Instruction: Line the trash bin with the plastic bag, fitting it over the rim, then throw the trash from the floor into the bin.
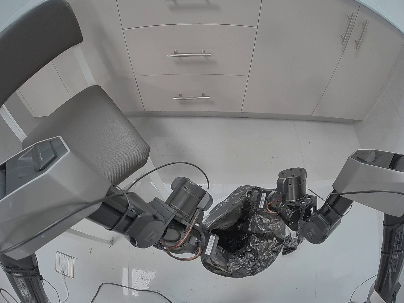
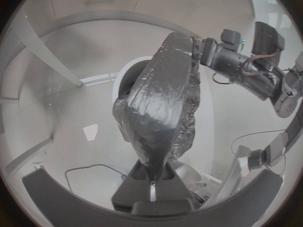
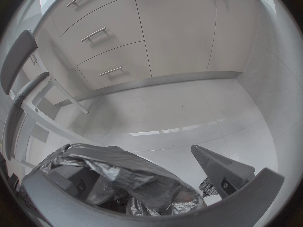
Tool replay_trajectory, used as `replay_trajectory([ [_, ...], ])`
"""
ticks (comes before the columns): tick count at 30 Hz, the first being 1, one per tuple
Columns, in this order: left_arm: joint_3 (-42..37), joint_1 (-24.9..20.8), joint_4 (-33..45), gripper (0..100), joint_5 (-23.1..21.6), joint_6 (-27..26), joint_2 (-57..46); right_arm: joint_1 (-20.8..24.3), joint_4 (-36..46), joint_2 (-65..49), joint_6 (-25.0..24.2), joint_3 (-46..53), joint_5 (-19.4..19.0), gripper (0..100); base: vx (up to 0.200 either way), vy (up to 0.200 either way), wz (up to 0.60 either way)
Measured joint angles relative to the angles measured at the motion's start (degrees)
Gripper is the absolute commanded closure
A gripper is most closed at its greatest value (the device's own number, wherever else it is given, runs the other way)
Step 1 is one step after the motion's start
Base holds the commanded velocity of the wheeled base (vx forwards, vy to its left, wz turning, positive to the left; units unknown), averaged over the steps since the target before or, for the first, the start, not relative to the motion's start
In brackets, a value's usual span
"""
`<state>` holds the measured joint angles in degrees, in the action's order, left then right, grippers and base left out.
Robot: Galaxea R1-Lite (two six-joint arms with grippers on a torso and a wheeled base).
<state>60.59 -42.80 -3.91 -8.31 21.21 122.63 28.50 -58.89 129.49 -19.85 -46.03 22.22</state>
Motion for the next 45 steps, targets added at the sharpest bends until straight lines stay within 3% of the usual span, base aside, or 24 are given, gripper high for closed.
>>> replay_trajectory([
  [4,3.9,-0.1,3.9,100,3.6,-0.2,1.5,0.0,-0.3,0.1,0.0,0.3,-1.7,0,0.0,0.0,0.0],
  [8,5.4,-0.1,4.4,100,4.0,-0.2,2.5,0.0,-2.2,0.5,0.1,0.9,-2.2,0,0.0,0.0,0.0],
  [14,5.9,0.1,4.5,100,6.1,-0.5,3.5,-0.1,-11.1,2.1,0.9,1.7,-2.5,0,0.0,0.0,0.0],
  [20,6.0,0.2,4.1,100,11.5,-2.1,4.6,-0.2,-14.8,4.3,2.1,2.3,-2.9,0,0.0,0.0,0.0],
  [32,5.5,-0.2,2.4,100,12.1,-1.8,4.7,-0.6,-15.2,5.7,2.0,2.1,-3.0,0,0.0,0.0,0.0],
  [33,5.5,-0.4,2.4,0,12.1,-1.8,4.7,-0.6,-15.1,5.8,2.0,2.0,-3.0,0,0.0,0.0,0.0],
  [45,5.4,-0.8,1.1,0,15.6,-1.1,4.3,-0.6,-15.2,5.6,1.9,2.0,-3.0,0,0.0,0.0,0.0],
])
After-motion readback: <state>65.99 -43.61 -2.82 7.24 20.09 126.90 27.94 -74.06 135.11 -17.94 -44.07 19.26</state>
